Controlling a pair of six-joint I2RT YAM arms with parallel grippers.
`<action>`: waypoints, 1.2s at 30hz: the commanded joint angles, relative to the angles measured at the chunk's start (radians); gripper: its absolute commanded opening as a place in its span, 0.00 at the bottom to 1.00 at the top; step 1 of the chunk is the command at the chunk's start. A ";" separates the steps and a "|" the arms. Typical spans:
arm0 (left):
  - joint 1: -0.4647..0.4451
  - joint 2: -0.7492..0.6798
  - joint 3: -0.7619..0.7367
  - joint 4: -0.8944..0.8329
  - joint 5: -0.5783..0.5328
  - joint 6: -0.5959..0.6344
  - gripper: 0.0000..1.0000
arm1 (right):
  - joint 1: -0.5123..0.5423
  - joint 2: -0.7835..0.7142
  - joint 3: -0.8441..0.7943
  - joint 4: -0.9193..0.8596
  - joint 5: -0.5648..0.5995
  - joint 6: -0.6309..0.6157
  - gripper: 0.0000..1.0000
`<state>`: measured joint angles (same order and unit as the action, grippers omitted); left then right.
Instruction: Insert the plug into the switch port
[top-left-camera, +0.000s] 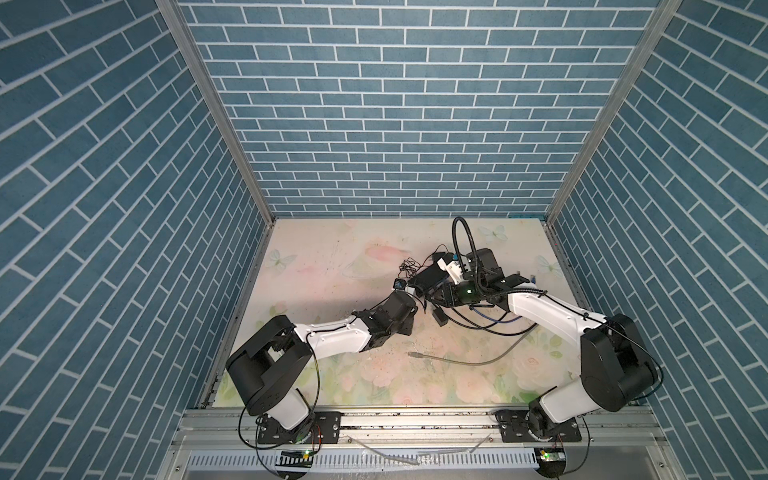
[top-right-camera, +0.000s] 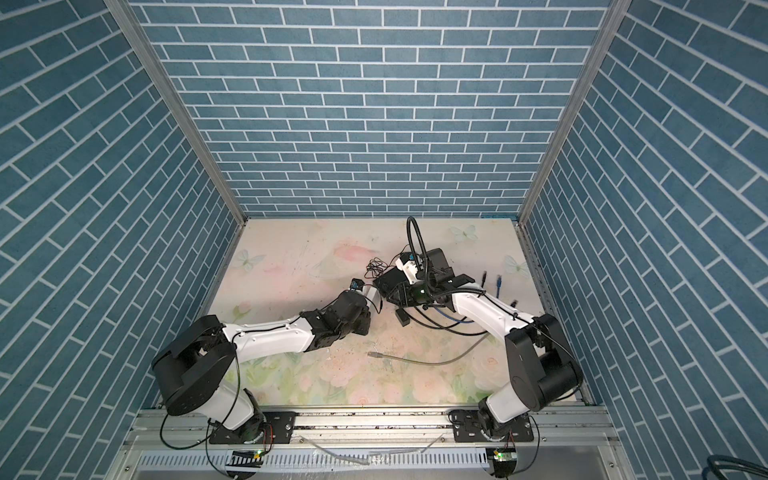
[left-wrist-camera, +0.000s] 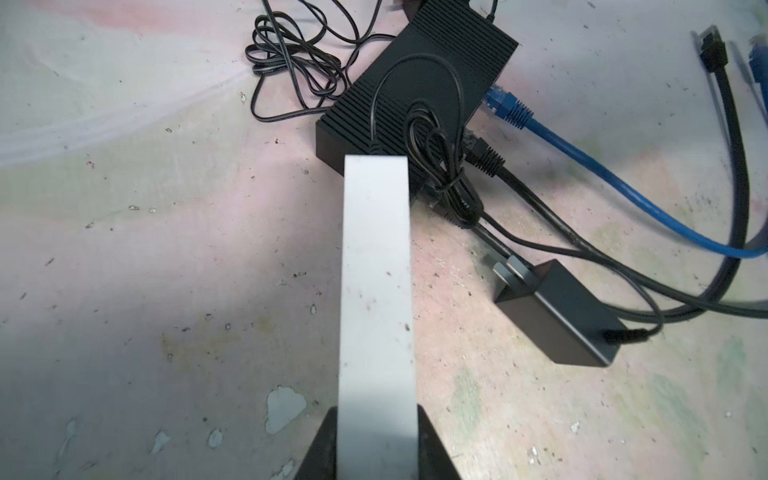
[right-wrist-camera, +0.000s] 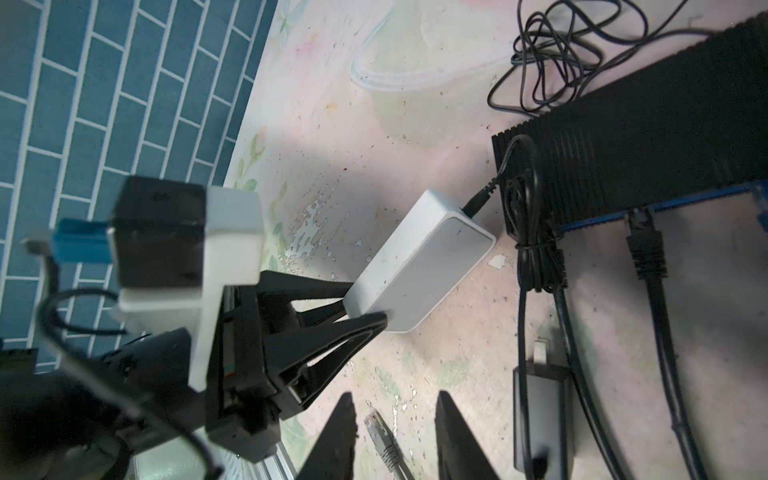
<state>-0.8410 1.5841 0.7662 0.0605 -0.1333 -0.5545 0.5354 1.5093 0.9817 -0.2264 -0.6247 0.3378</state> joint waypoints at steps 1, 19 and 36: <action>0.033 0.032 -0.051 0.014 0.094 -0.044 0.28 | -0.003 -0.059 -0.034 0.015 -0.009 -0.082 0.33; 0.175 -0.001 -0.166 0.044 0.192 -0.097 0.60 | 0.024 -0.118 -0.206 0.163 0.030 -0.271 0.35; 0.243 -0.116 -0.221 0.116 0.267 -0.061 0.74 | 0.209 -0.108 -0.250 0.071 0.121 -0.684 0.35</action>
<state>-0.6048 1.5105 0.5735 0.1989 0.1253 -0.6441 0.7189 1.4113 0.7467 -0.1055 -0.5076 -0.2020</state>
